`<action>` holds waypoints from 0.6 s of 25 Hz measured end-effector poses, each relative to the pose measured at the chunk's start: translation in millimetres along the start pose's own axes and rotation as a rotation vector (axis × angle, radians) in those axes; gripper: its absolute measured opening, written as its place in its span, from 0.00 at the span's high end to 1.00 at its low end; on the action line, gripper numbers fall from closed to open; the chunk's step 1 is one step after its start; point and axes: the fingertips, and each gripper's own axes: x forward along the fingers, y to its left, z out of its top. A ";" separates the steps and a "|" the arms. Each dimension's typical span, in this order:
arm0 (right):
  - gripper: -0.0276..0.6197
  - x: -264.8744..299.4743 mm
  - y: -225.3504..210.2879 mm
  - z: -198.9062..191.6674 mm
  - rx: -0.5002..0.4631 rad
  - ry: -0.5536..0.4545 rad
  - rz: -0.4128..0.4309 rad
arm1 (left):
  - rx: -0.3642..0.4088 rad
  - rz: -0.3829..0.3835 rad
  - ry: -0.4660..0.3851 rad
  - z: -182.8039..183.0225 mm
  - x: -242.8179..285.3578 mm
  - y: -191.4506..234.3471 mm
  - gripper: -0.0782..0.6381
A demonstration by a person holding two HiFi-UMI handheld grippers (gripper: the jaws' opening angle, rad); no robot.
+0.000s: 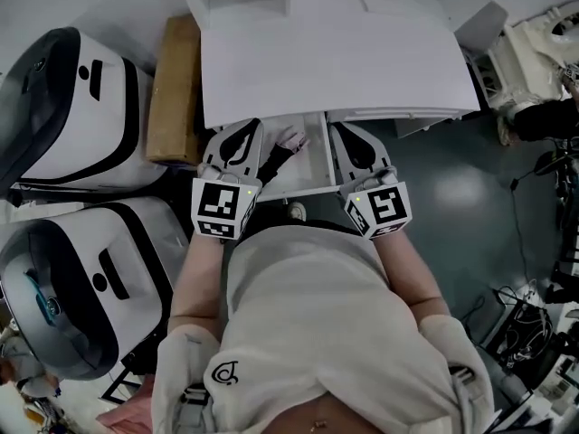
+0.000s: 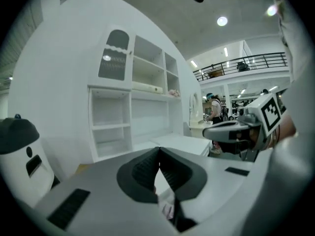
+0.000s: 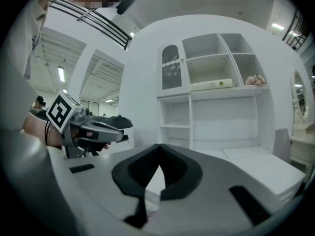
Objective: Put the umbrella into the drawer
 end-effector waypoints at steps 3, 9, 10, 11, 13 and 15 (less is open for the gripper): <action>0.95 1.2 1.3 17.6 -0.017 -0.033 0.014 | 0.014 0.029 -0.096 33.6 -19.2 4.9 0.87; 0.95 -1.7 2.2 45.3 -0.021 -0.096 0.027 | 0.026 0.084 -0.209 69.4 -51.5 14.8 0.87; 0.95 -2.1 1.7 46.6 -0.018 -0.104 0.027 | 0.021 0.087 -0.217 71.3 -54.1 15.7 0.88; 0.95 -2.8 1.8 47.6 -0.016 -0.110 0.027 | 0.014 0.089 -0.222 72.3 -56.1 16.3 0.88; 0.95 -4.5 3.0 50.0 -0.023 -0.116 0.029 | 0.000 0.090 -0.230 73.2 -58.9 16.3 0.88; 0.95 -5.8 4.1 51.5 -0.028 -0.119 0.034 | -0.004 0.089 -0.234 74.1 -59.6 14.9 0.88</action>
